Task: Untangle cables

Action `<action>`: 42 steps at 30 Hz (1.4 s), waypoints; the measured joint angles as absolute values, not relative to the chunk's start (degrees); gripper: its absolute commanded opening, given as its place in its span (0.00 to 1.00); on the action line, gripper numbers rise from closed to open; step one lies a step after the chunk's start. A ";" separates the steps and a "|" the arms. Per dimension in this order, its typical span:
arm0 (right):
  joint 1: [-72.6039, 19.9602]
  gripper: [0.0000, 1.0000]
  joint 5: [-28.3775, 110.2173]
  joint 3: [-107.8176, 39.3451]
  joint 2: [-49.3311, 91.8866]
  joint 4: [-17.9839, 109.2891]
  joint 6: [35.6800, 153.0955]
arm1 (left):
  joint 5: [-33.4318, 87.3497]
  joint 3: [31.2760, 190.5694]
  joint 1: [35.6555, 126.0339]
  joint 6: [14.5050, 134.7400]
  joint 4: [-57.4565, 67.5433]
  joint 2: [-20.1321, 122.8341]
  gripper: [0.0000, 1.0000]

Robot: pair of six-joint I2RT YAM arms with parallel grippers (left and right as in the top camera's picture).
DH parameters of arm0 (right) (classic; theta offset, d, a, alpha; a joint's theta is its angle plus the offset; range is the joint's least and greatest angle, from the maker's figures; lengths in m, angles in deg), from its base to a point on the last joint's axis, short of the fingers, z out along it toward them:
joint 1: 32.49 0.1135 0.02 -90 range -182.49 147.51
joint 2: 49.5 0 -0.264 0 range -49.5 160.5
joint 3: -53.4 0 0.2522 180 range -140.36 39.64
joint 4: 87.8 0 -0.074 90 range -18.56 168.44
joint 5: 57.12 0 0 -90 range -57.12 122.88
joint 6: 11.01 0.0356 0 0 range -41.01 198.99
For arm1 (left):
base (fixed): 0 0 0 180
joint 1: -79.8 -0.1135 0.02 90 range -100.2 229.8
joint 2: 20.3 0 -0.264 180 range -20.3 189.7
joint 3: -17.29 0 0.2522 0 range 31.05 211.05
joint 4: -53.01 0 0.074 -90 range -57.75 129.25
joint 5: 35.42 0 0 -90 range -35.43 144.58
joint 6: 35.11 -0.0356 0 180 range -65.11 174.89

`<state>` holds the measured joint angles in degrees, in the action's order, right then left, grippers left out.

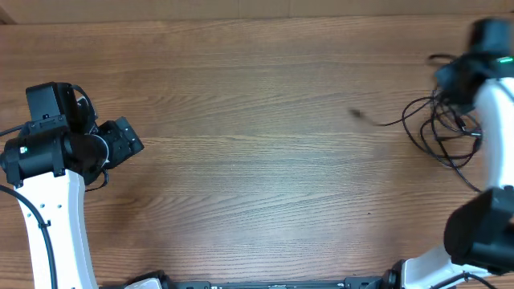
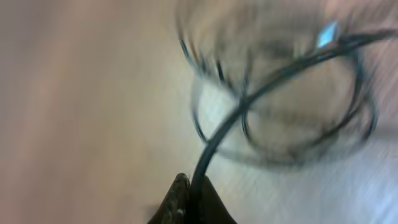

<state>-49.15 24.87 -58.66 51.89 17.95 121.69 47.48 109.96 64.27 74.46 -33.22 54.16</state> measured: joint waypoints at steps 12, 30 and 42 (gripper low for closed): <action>-61.13 0.81 24.36 -63.75 50.14 14.15 118.41 | 47.50 109.96 64.27 74.50 -32.98 54.16 0.84; -51.32 1.00 48.25 -63.08 50.21 6.43 89.95 | 38.48 109.96 65.45 72.23 -23.32 54.16 0.96; -30.05 1.00 48.47 -63.08 50.21 2.21 80.03 | 39.92 110.05 83.48 65.78 -23.23 58.38 1.00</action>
